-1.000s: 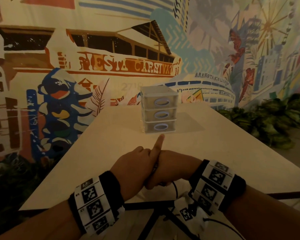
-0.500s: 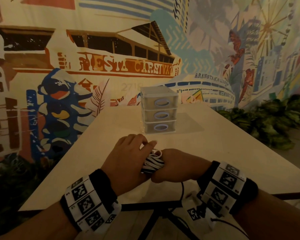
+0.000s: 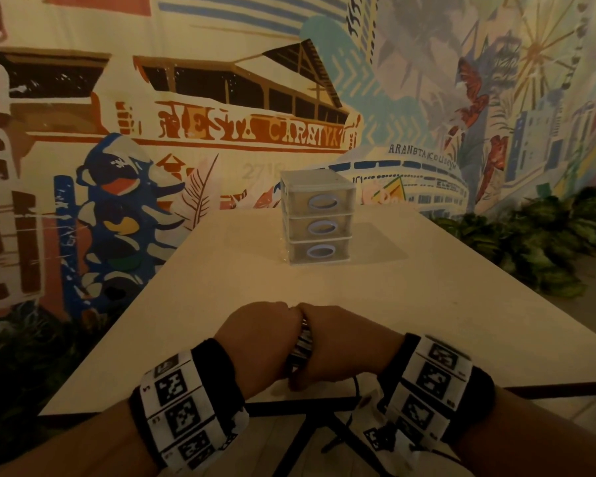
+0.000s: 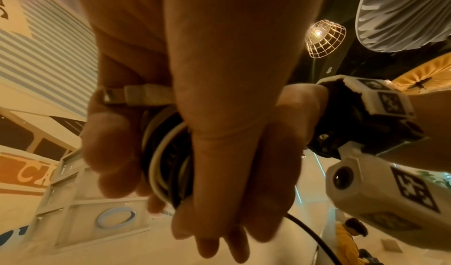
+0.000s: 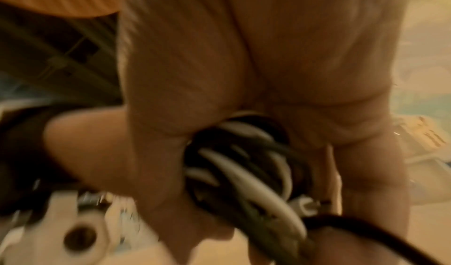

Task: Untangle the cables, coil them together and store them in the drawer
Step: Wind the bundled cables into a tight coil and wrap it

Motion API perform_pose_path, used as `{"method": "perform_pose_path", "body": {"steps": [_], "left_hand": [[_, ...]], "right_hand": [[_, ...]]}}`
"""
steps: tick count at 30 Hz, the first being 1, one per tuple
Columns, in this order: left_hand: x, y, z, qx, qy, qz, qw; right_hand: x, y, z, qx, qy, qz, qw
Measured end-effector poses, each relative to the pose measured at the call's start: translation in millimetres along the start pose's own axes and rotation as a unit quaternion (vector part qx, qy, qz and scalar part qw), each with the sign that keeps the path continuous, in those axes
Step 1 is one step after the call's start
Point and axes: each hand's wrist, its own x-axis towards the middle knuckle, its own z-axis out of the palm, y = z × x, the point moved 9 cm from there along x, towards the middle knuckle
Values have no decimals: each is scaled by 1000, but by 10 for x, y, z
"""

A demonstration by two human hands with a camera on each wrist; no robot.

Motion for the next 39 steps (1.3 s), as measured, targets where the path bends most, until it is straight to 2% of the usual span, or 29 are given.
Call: {"method": "perform_pose_path", "body": {"steps": [2,4,7,8,10,11,13,16,18,21,23,27,29,31,33,35,37,38,39], "left_hand": [[-2,46,-104,1,36,15,999],[-26,55,-234,-39,95,28,994],[-71,-58,-297,-54,132,21,989],[-102,-110,-367,-58,166,23,984],[-162,-280,-447,-132,199,16,971],[-181,-378,-433,-207,187,10,960],[-190,-528,-289,-372,145,6,917],[-186,-381,-155,-546,86,80,830],[-217,-190,-222,-614,78,144,772],[-314,-4,-491,-638,114,215,731],[-364,63,-599,-665,117,252,693],[-407,184,-722,-670,118,305,666],[-416,152,-760,-676,137,295,661],[-417,119,-783,-674,166,271,667],[-373,120,-797,-686,160,259,661],[-342,186,-779,-710,96,280,639],[-362,267,-719,-759,-12,291,582],[-394,303,-694,-770,-52,296,563],[-412,314,-695,-768,-50,300,564]], "right_hand": [[31,-74,72,-99,-16,-23,995],[28,-125,72,-142,-19,-45,989],[-50,-97,-126,-38,12,-47,998],[-83,-36,-181,21,16,-40,999],[-158,73,-265,129,14,-27,991],[-184,116,-302,166,16,-25,986],[-226,124,-360,229,19,-42,972],[-271,-83,-393,320,6,-98,942],[-291,-273,-379,343,-4,-137,929],[-336,-438,-338,347,-42,-162,923],[-404,-495,-299,349,-86,-165,919],[-472,-523,-241,312,-120,-174,926],[-487,-521,-230,320,-136,-174,921],[-496,-550,-230,339,-140,-182,912],[-508,-587,-236,370,-135,-198,898],[-525,-640,-277,420,-125,-205,875],[-535,-680,-328,468,-122,-240,841],[-551,-699,-324,491,-132,-241,827],[-551,-691,-295,507,-144,-228,819]]}}
